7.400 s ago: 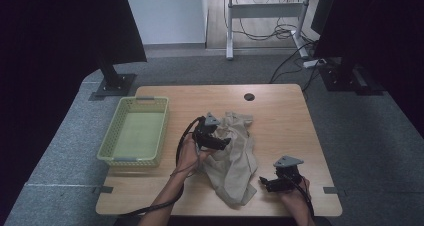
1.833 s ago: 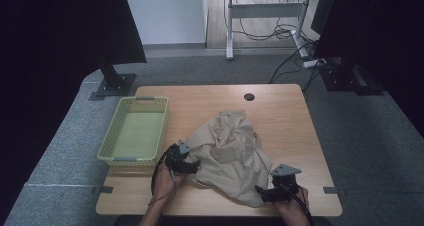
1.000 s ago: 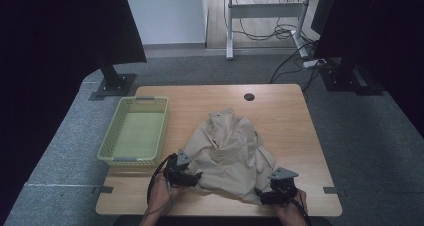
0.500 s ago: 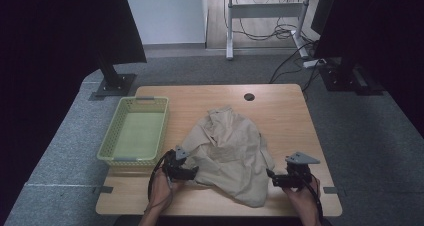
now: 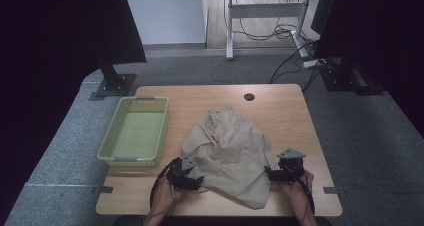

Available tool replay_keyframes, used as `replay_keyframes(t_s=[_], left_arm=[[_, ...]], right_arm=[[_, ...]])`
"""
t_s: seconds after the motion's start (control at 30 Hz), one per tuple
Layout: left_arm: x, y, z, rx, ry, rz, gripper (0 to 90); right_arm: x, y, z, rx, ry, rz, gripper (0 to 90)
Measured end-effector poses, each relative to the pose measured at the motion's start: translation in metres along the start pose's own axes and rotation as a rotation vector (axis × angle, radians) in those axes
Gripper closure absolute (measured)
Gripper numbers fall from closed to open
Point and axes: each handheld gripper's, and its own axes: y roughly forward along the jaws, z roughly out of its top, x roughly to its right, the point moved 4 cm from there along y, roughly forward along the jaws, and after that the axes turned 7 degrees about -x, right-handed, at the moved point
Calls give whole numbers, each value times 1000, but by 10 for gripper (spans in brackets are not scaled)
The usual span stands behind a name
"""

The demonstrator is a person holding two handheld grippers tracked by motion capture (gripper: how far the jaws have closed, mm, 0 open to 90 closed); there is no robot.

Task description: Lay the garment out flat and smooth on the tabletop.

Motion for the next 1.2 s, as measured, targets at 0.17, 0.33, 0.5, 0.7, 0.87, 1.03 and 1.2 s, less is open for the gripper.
replay_keyframes(t_s=[0.17, 0.33, 0.5, 0.7, 0.87, 1.03, 1.2], left_arm=[[-15, 4, 7, -10, -14, 52, 170], [-32, 13, 15, -3, -65, 36, 171], [-36, 6, 20, 18, -87, 24, 175], [-15, -36, 27, 148, -68, -17, 179], [18, -22, 21, 109, -17, -88, 152], [27, 2, 13, 54, -5, -57, 127], [18, 9, 11, 27, -2, -8, 150]], right_arm=[[-12, -12, -13, 2, -2, 25, 103], [-31, -23, -26, -2, -20, 68, 104], [-41, -29, -30, 2, -10, 124, 95], [-25, -52, -6, 124, 23, 116, 77], [1, -39, 12, 139, 60, 82, 64], [12, -5, 10, 53, 53, 53, 72], [8, 4, 2, 0, 9, 27, 89]])
